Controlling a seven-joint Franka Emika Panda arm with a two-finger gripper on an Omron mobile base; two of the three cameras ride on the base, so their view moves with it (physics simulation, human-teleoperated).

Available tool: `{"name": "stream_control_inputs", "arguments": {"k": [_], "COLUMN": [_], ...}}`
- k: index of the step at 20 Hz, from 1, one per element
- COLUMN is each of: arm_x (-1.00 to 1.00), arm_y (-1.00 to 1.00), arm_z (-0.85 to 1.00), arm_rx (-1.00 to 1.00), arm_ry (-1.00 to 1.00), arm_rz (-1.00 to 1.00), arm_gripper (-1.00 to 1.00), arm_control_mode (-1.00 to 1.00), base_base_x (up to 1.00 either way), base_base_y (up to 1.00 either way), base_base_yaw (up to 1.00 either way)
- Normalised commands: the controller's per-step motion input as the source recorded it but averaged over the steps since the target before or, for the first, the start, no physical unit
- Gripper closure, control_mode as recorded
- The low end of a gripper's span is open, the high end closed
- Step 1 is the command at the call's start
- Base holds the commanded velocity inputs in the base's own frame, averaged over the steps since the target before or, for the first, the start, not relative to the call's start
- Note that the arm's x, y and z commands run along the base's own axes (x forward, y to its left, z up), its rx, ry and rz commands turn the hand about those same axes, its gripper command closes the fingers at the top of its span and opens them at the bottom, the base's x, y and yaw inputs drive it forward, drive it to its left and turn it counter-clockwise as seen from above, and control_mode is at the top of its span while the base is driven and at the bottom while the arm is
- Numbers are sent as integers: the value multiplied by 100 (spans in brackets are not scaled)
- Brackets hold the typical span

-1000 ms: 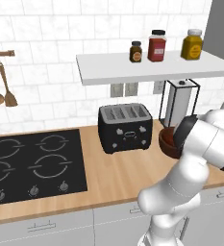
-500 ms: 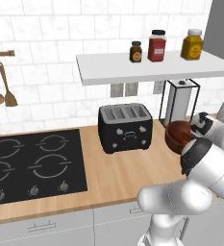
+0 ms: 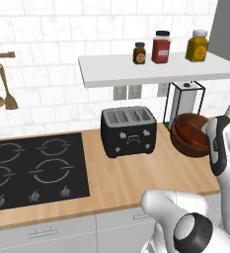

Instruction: Pick up the bowls on the counter and stack them on top of one another in the open cabinet. Place the smaller bowl on top of the larger bowl.

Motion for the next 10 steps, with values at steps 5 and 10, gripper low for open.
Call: {"name": "stream_control_inputs", "arguments": {"k": [5, 10], "arm_x": [-39, -31], "arm_y": [100, 100], "arm_z": [100, 100], "arm_rx": [0, 0], "arm_ry": [-9, -15], "arm_rz": [0, 2], "arm_gripper": [100, 100], "arm_control_mode": [-100, -100], "base_base_x": [0, 0], "base_base_y": [0, 0], "base_base_yaw": [0, 0]}}
